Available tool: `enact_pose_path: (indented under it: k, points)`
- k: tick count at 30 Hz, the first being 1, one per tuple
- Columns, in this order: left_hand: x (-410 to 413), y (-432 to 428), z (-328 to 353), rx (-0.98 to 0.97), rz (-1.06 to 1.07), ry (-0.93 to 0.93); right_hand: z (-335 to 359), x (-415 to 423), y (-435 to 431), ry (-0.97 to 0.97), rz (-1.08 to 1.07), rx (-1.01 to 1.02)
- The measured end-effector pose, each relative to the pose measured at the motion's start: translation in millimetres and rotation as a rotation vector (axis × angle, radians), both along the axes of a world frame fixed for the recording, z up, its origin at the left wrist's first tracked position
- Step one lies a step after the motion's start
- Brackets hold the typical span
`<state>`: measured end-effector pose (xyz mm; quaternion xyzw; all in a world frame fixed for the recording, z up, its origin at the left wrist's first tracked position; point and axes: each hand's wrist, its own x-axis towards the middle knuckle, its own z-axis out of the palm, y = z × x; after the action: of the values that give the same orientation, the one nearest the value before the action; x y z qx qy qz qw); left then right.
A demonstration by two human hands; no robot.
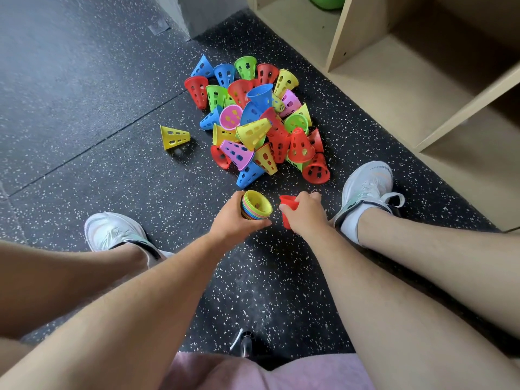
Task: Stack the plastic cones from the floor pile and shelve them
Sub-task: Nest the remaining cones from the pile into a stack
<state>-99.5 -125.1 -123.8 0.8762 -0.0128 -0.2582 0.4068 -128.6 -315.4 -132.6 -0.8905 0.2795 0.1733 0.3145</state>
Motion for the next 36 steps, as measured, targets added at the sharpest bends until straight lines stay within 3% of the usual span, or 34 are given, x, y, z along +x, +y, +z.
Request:
enact_pose_path:
  k: [11,18,23,27,31,36]
  points:
    - [1.5,2.0,4.5,-0.029,0.098,0.017,13.0,17.0,3.0,-0.398,0.102,0.130]
    - [2.4,-0.2,7.8,-0.041,0.121,0.016,26.4,22.4,10.3,-0.470,0.143,0.140]
    - [11.0,-14.5,15.4,-0.092,0.160,-0.019,27.5,11.0,21.7,-0.416,0.221,0.306]
    - [21.2,-23.8,17.3,-0.110,0.162,-0.048,25.2,16.2,16.6,-0.461,0.144,0.355]
    - [25.1,-32.4,17.0,-0.145,0.146,-0.039,13.9,26.3,-6.2,-0.569,-0.096,0.193]
    - [26.1,-46.5,4.9,-0.189,0.149,-0.006,-7.7,34.6,-40.9,-0.396,-0.227,-0.088]
